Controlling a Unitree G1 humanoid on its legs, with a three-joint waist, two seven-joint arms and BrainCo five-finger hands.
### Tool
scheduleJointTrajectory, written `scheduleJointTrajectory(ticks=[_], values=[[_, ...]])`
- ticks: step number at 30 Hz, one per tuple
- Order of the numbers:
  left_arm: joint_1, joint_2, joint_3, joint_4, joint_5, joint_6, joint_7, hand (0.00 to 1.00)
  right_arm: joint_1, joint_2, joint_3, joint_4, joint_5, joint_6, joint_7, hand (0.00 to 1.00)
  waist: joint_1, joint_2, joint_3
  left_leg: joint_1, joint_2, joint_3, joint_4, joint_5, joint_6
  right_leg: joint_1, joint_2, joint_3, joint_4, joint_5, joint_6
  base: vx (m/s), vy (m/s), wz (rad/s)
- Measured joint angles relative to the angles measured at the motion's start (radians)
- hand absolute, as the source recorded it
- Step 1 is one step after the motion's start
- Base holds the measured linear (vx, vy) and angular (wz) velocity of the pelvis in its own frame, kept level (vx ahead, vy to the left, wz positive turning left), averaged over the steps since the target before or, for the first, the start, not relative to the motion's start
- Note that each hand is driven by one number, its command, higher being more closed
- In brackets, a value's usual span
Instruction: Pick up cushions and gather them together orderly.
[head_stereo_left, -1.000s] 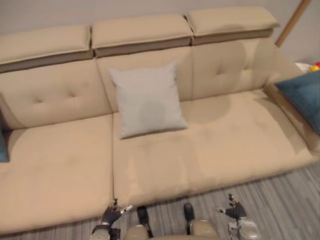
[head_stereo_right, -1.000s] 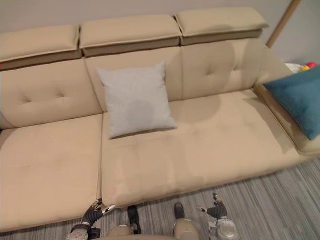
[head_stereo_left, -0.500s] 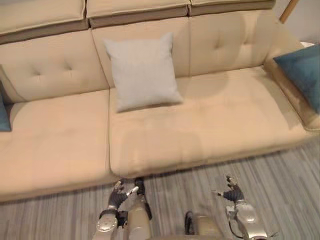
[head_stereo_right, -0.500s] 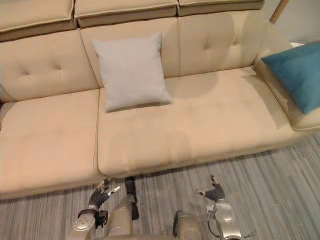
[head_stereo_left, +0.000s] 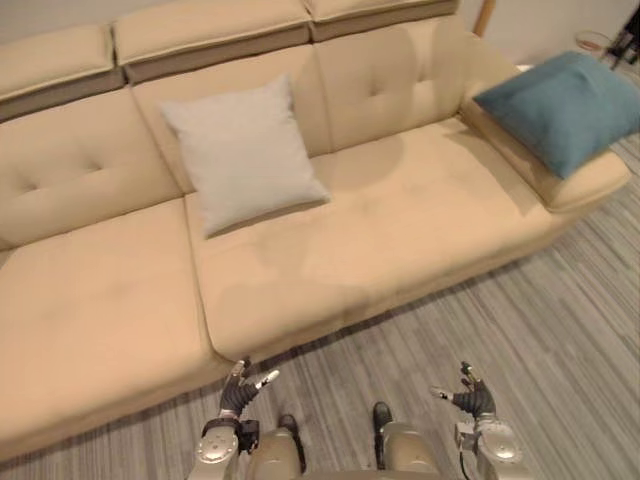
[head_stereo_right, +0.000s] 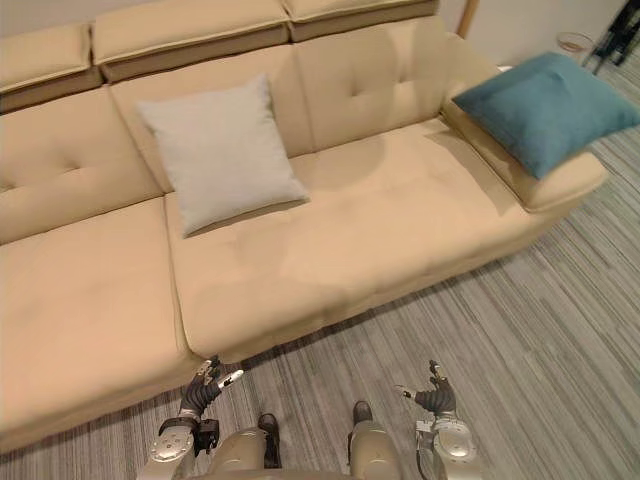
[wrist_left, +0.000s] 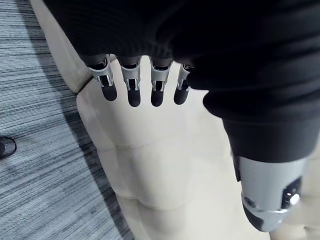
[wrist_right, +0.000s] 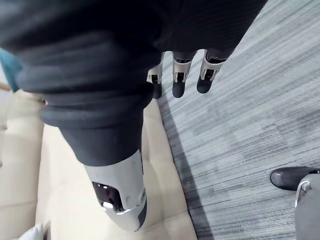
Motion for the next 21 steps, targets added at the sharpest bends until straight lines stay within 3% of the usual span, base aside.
scheduleJointTrajectory(ticks=[1, 3, 5, 6, 7, 8, 9, 10, 11, 13, 14, 15, 16, 17, 18, 19, 21], values=[[0.0, 0.0, 0.001, -0.001, 0.0, 0.0, 0.0, 0.0, -0.001, 0.012, 0.003, -0.005, 0.006, -0.001, 0.0, 0.0, -0.001, 0.001, 0.0, 0.012, 0.02, 0.063, 0.031, -0.019, 0.006, -0.013, 0.024, 0.046, -0.012, 0.032, 0.001, 0.01, 0.134, -1.66], [-0.002, 0.001, 0.004, -0.003, 0.0, 0.0, -0.001, 0.0, -0.024, 0.019, 0.01, 0.0, 0.024, -0.001, 0.0, 0.0, -0.003, 0.005, -0.001, 0.032, 0.063, 0.173, 0.042, -0.038, 0.017, -0.045, 0.043, -0.024, -0.041, 0.105, -0.038, -0.02, 0.08, -1.94], [-0.007, 0.009, 0.003, -0.005, 0.0, 0.001, -0.002, 0.0, -0.071, 0.022, 0.01, 0.021, 0.032, -0.001, -0.001, 0.0, -0.019, -0.006, 0.0, 0.083, 0.086, 0.34, 0.026, -0.052, 0.021, -0.085, -0.028, -0.35, -0.007, 0.039, -0.16, -0.02, 0.004, -2.04], [-0.013, 0.008, -0.003, -0.005, 0.0, 0.002, -0.003, 0.0, -0.084, 0.011, 0.009, 0.042, 0.037, -0.001, -0.005, 0.0, -0.033, 0.008, 0.004, 0.124, 0.099, 0.414, 0.023, -0.067, 0.015, -0.069, -0.089, -0.54, 0.013, 0.006, -0.206, 0.03, 0.033, -1.65], [-0.012, 0.005, -0.003, -0.006, 0.0, 0.002, -0.004, 0.0, -0.09, 0.007, 0.009, 0.051, 0.038, -0.001, -0.007, 0.0, -0.032, 0.018, 0.005, 0.148, 0.105, 0.452, 0.023, -0.074, 0.006, -0.052, -0.115, -0.634, 0.019, -0.008, -0.226, 0.08, 0.03, -2.2], [-0.01, -0.001, -0.002, -0.004, 0.0, 0.002, -0.004, 0.0, -0.109, 0.009, 0.015, 0.074, 0.037, 0.0, -0.013, 0.0, -0.02, 0.027, 0.005, 0.209, 0.125, 0.55, 0.012, -0.082, -0.007, -0.026, -0.161, -0.793, 0.049, -0.02, -0.232, 0.14, -0.066, -2.4], [-0.012, 0.009, -0.002, -0.003, 0.0, 0.004, -0.004, 0.0, -0.119, 0.01, 0.029, 0.076, 0.036, 0.0, -0.013, 0.0, -0.021, 0.023, 0.003, 0.249, 0.119, 0.622, 0.015, -0.09, -0.022, -0.029, -0.179, -0.827, 0.079, -0.025, -0.212, 0.16, -0.113, -2.34], [-0.014, 0.014, -0.003, -0.001, 0.0, 0.005, -0.004, 0.0, -0.12, 0.011, 0.03, 0.076, 0.035, 0.0, -0.013, 0.0, -0.025, 0.023, 0.004, 0.263, 0.117, 0.631, 0.019, -0.09, -0.023, -0.038, -0.176, -0.814, 0.09, -0.017, -0.195, 0.19, -0.204, -2.05], [-0.029, 0.02, -0.005, -0.001, 0.0, 0.01, -0.004, 0.0, -0.119, 0.007, 0.029, 0.076, 0.027, 0.001, -0.013, 0.0, -0.028, 0.024, 0.004, 0.282, 0.129, 0.618, 0.053, -0.09, -0.023, -0.07, -0.144, -0.737, 0.116, -0.03, -0.18, 0.22, -0.218, -1.77], [-0.054, 0.018, -0.009, -0.001, 0.0, 0.01, -0.004, 0.0, -0.112, 0.0, 0.03, 0.077, 0.027, 0.003, -0.014, 0.0, -0.027, 0.035, 0.004, 0.28, 0.192, 0.579, 0.195, -0.083, -0.033, -0.074, -0.09, -0.663, 0.129, -0.06, -0.177, 0.26, -0.197, -1.66], [-0.064, 0.016, -0.014, 0.0, 0.0, 0.01, -0.003, 0.0, -0.105, -0.004, 0.031, 0.077, 0.027, 0.003, -0.016, 0.0, -0.029, 0.053, 0.003, 0.25, 0.261, 0.495, 0.357, -0.04, 0.009, -0.056, -0.037, -0.611, 0.129, -0.076, -0.19, 0.28, -0.157, -1.6], [-0.066, 0.011, -0.022, 0.005, 0.0, 0.01, -0.004, 0.0, -0.101, -0.003, 0.033, 0.077, 0.026, 0.003, -0.019, 0.0, -0.027, 0.062, 0.008, 0.218, 0.288, 0.39, 0.476, 0.043, 0.131, -0.027, 0.008, -0.571, 0.125, -0.085, -0.203, 0.28, -0.139, -1.68], [-0.065, 0.005, -0.029, 0.012, -0.001, 0.01, -0.003, 0.0, -0.097, -0.003, 0.041, 0.076, 0.026, 0.004, -0.021, 0.0, -0.024, 0.066, 0.011, 0.194, 0.287, 0.311, 0.539, 0.119, 0.164, -0.004, 0.028, -0.532, 0.115, -0.091, -0.207, 0.31, -0.044, -1.72], [-0.054, -0.012, -0.046, 0.022, -0.001, 0.01, -0.002, 0.0, -0.1, 0.001, 0.059, 0.077, 0.026, 0.005, -0.031, 0.0, -0.016, 0.063, 0.016, 0.124, 0.231, 0.11, 0.652, 0.14, 0.084, 0.039, 0.053, -0.451, 0.098, -0.104, -0.21, 0.32, 0.059, -1.48], [-0.052, -0.02, -0.05, 0.022, -0.002, 0.009, -0.002, 0.0, -0.105, 0.0, 0.066, 0.077, 0.027, 0.006, -0.036, 0.0, -0.012, 0.057, 0.02, 0.083, 0.193, 0.044, 0.692, 0.08, 0.047, 0.051, 0.057, -0.418, 0.094, -0.11, -0.212, 0.33, 0.093, -1.71], [-0.052, -0.025, -0.066, 0.021, -0.003, 0.009, 0.0, 0.0, -0.115, 0.0, 0.072, 0.095, 0.026, 0.006, -0.038, 0.0, -0.005, 0.055, 0.026, -0.004, 0.122, -0.045, 0.706, -0.009, 0.019, 0.1, 0.058, -0.361, 0.067, -0.114, -0.209, 0.34, 0.077, -1.19], [-0.046, -0.021, -0.086, 0.018, -0.011, 0.005, 0.005, 0.0, -0.108, 0.002, 0.073, 0.113, 0.026, 0.009, -0.038, 0.0, 0.01, 0.04, 0.036, -0.077, 0.074, -0.072, 0.632, -0.048, 0.024, 0.16, 0.053, -0.324, 0.03, -0.121, -0.198, 0.32, 0.083, -0.78]])
